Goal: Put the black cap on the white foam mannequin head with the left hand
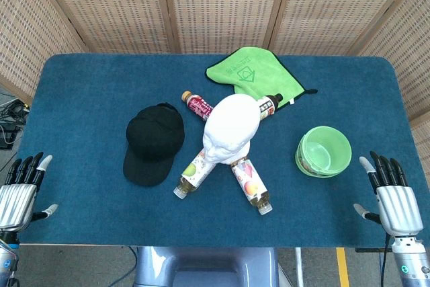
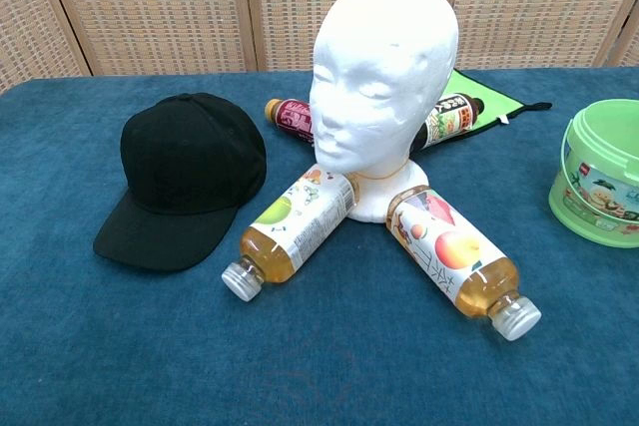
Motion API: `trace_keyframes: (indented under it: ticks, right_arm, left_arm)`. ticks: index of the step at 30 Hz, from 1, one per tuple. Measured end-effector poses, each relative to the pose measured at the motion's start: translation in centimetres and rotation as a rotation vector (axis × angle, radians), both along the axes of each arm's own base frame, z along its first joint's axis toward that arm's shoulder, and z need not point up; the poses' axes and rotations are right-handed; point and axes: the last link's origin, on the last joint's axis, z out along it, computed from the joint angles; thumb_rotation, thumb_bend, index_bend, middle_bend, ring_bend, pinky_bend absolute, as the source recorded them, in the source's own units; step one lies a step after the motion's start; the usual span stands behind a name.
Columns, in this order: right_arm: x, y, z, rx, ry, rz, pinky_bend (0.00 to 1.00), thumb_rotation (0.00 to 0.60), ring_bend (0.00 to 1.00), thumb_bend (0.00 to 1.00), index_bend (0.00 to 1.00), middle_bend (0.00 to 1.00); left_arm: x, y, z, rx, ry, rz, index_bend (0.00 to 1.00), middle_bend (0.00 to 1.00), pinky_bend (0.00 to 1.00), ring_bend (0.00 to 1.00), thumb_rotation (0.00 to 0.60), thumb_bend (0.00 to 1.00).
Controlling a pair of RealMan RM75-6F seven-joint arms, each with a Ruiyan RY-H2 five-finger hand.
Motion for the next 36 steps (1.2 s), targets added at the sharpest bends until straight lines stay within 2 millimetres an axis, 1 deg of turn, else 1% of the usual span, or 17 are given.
trace_keyframes:
  ticks: [23,33,34,36]
  right_arm:
    - [-0.1,0.0,-0.1,0.007,-0.008,-0.003,0.0,0.6,0.0,0.06,0.03,0.0]
    - [0.1,0.2,0.0,0.003,-0.018,0.002,0.0,0.6,0.0,0.06,0.03,0.0]
    - [0.1,0.2,0.0,0.004,-0.018,0.002,0.0,0.6,0.0,0.06,0.03,0.0]
    - [0.1,0.2,-0.1,0.006,-0.018,0.002,0.0,0.6,0.0,0.06,0.03,0.0]
  left_arm:
    - [-0.1,0.1,-0.9,-0.002,0.014,-0.001,0.0,0.0,0.0,0.0,0.6,0.0]
    - [-0.3,0.2,-2.0,-0.009,0.018,-0.012,0.0,0.0,0.0,0.0,0.6,0.01]
    - [-0.3,0.2,-2.0,-0.009,0.017,-0.014,0.0,0.0,0.01,0.01,0.6,0.01]
    - [-0.3,0.4,-2.2,-0.004,0.018,-0.02,0.0,0.0,0.07,0.06,0.6,0.03]
